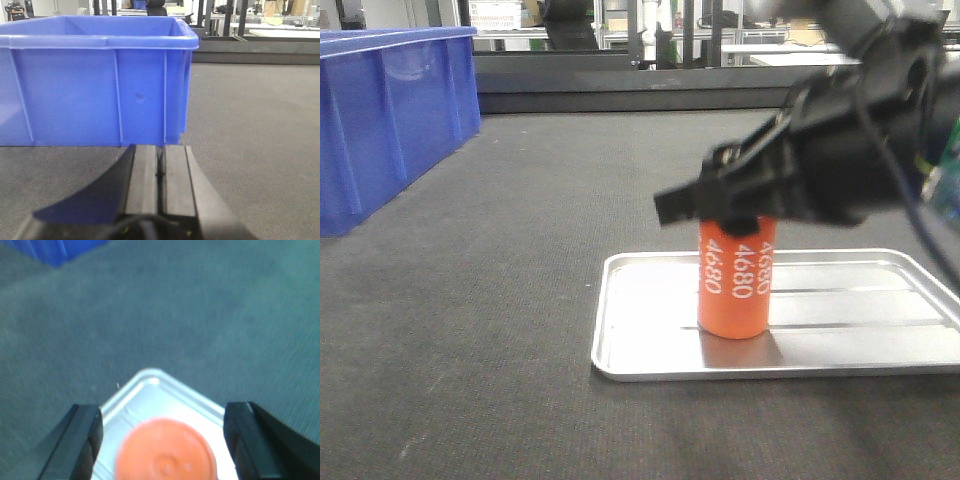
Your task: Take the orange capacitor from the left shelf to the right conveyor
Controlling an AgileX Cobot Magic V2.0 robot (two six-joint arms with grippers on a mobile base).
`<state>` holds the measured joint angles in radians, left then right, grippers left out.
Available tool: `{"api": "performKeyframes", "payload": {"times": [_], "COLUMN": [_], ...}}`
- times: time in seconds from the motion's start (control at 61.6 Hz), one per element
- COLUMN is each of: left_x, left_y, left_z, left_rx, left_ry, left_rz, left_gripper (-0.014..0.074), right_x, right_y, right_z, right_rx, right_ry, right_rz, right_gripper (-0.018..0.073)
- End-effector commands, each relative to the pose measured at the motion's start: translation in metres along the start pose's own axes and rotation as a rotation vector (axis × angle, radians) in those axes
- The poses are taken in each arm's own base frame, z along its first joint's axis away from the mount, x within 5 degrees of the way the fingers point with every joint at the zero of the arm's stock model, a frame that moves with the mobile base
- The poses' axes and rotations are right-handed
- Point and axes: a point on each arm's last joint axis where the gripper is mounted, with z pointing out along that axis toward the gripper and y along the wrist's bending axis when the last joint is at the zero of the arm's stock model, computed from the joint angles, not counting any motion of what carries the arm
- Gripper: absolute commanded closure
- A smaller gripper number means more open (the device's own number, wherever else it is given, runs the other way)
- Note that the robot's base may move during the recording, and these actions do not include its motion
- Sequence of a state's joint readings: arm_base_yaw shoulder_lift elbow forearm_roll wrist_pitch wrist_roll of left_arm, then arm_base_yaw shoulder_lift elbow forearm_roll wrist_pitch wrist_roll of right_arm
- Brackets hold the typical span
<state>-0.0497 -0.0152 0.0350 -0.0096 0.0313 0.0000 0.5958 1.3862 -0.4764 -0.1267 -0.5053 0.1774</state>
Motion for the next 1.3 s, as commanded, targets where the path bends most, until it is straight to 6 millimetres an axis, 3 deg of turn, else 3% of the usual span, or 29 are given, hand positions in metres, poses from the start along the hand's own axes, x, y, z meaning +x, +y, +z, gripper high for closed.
{"api": "performKeyframes", "payload": {"times": [0.0, 0.211, 0.292, 0.39, 0.601, 0.698, 1.153, 1.282], "left_x": [-0.001, -0.001, -0.001, -0.001, -0.001, -0.001, -0.001, -0.001], "left_y": [0.0, 0.0, 0.0, 0.0, 0.0, 0.0, 0.0, 0.0], "left_z": [0.0, 0.0, 0.0, 0.0, 0.0, 0.0, 0.0, 0.0], "left_rx": [0.002, 0.002, 0.002, 0.002, 0.002, 0.002, 0.002, 0.002], "left_ry": [-0.073, -0.073, -0.073, -0.073, -0.073, -0.073, -0.073, -0.073], "left_rz": [-0.003, -0.003, -0.003, -0.003, -0.003, -0.003, -0.003, -0.003], "left_gripper": [0.0722, 0.0722, 0.0722, 0.0722, 0.0722, 0.0722, 0.0722, 0.0722], "right_x": [-0.03, -0.048, -0.055, -0.063, -0.076, -0.078, -0.078, -0.083], "right_y": [0.002, 0.004, 0.005, 0.006, 0.008, 0.009, 0.008, -0.012], "right_z": [-0.012, -0.044, -0.058, -0.075, -0.106, -0.113, -0.11, -0.124], "right_rx": [-0.014, 0.004, 0.01, 0.014, 0.016, 0.015, 0.018, 0.146], "right_ry": [-0.155, -0.168, -0.183, -0.221, -0.302, -0.328, -0.325, -0.367], "right_rz": [-0.01, -0.018, -0.021, -0.024, -0.028, -0.03, -0.03, -0.05], "right_gripper": [-0.0036, -0.0026, 0.0017, 0.0139, 0.0526, 0.0499, 0.0504, 0.0505]}}
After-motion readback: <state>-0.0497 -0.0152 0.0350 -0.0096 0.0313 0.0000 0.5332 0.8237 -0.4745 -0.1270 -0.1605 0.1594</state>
